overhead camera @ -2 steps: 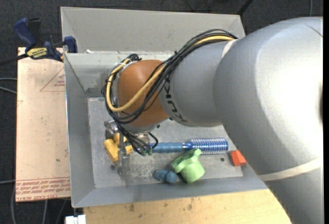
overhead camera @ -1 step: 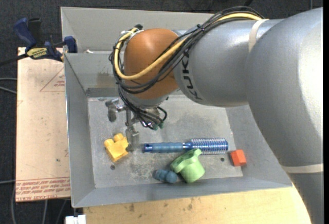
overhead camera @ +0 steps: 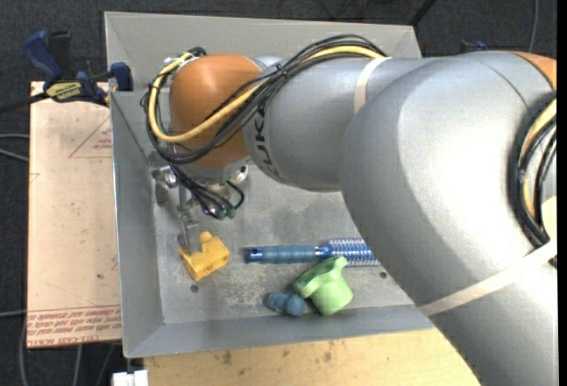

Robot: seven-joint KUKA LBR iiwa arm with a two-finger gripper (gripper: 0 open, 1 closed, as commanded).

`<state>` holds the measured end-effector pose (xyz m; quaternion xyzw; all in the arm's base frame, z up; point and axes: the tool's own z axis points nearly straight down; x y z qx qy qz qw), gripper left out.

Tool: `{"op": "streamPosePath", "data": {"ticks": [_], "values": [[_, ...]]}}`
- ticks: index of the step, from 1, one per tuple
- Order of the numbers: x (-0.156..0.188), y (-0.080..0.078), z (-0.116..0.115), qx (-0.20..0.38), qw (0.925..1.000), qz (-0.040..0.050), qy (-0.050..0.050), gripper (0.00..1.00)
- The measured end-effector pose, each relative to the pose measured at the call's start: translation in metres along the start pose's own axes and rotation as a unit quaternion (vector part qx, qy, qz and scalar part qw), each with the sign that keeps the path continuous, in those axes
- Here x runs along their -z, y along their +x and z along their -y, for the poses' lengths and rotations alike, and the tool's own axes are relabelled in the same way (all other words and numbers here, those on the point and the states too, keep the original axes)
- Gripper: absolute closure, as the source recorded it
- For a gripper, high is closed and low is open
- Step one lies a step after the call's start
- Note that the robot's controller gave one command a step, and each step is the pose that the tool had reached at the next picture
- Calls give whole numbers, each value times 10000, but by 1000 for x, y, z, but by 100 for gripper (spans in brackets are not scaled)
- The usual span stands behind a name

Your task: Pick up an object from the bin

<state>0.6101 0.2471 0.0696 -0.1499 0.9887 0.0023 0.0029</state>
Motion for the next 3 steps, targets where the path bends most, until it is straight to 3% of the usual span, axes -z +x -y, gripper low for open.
{"op": "streamPosePath", "data": {"ticks": [1, 2, 3], "values": [[79, 70, 47, 147, 9999, -14, 25, 0], [121, 101, 44, -227, 9997, -13, 13, 0], [-3, 114, 61, 110, 9999, -63, 11, 0]]}}
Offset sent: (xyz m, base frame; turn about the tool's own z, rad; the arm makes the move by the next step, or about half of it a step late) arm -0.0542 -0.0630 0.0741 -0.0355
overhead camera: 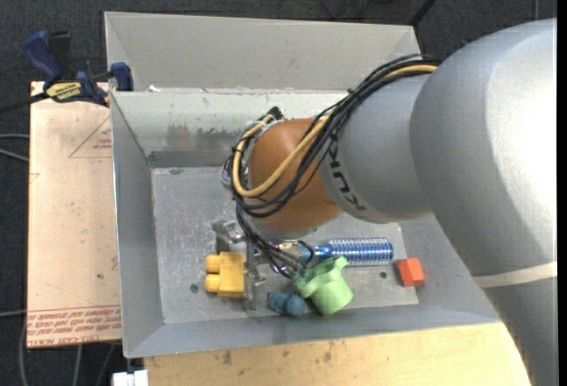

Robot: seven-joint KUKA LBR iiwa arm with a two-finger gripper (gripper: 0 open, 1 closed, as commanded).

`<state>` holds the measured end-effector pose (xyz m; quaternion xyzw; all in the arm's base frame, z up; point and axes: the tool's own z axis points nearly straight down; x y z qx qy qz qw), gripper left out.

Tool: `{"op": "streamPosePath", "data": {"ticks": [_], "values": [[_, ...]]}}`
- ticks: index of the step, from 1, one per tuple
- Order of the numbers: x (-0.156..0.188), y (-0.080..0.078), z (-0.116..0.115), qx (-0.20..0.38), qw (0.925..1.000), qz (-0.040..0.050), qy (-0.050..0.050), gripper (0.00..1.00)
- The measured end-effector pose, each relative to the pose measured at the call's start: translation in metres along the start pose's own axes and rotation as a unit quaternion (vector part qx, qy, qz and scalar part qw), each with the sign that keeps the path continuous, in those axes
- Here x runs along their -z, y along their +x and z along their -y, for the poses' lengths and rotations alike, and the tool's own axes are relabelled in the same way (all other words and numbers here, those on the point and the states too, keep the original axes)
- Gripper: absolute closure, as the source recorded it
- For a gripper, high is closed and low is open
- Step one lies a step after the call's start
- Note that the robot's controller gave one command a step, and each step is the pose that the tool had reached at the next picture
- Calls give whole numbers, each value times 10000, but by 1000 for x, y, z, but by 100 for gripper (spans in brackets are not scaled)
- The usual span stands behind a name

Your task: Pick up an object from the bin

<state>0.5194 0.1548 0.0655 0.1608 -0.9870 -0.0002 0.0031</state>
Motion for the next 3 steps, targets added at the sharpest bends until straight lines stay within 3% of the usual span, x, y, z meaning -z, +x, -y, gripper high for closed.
{"op": "streamPosePath", "data": {"ticks": [1, 2, 3], "values": [[5, -2, 0, -4, 10000, 36, 1, 100], [4, -2, 0, -3, 10000, 33, -1, 0], [7, 9, -57, 1123, 9936, 102, 5, 0]]}}
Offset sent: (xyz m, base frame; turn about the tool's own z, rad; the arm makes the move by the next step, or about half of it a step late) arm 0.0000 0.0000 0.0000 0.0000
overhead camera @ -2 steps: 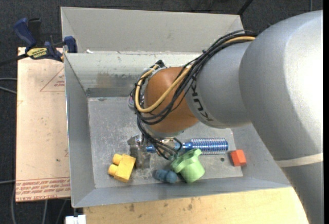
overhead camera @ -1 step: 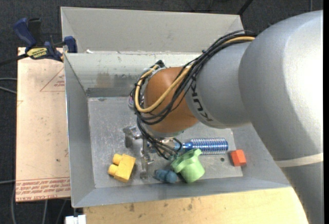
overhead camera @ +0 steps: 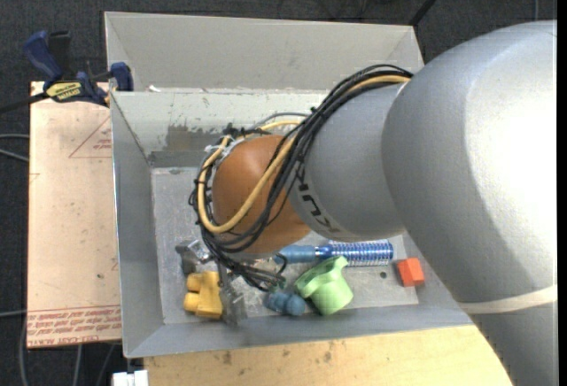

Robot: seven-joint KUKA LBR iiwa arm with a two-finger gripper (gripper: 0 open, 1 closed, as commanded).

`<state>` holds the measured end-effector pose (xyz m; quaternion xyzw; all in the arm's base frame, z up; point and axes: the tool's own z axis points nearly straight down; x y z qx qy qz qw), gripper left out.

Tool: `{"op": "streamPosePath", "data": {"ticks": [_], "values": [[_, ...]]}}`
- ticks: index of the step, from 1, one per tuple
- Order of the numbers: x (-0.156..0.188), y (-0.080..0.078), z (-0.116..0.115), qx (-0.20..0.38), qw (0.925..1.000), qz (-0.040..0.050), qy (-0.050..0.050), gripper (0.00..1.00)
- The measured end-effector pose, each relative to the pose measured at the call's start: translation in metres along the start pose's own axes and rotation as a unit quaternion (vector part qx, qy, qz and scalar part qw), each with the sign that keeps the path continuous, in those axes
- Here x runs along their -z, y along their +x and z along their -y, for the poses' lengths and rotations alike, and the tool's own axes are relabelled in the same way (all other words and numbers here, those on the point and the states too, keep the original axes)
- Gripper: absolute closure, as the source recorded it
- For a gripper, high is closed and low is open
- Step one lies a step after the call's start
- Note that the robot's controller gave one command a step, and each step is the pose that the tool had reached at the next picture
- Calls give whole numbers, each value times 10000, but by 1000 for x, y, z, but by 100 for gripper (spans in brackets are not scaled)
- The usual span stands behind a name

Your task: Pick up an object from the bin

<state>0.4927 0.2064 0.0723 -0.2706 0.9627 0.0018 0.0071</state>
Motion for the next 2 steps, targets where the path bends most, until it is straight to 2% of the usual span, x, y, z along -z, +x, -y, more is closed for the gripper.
{"op": "streamPosePath", "data": {"ticks": [1, 2], "values": [[-2, 4, 1, -16, 10000, -63, -9, 100], [201, -29, 26, 4, 10000, -10, 8, 100]]}}
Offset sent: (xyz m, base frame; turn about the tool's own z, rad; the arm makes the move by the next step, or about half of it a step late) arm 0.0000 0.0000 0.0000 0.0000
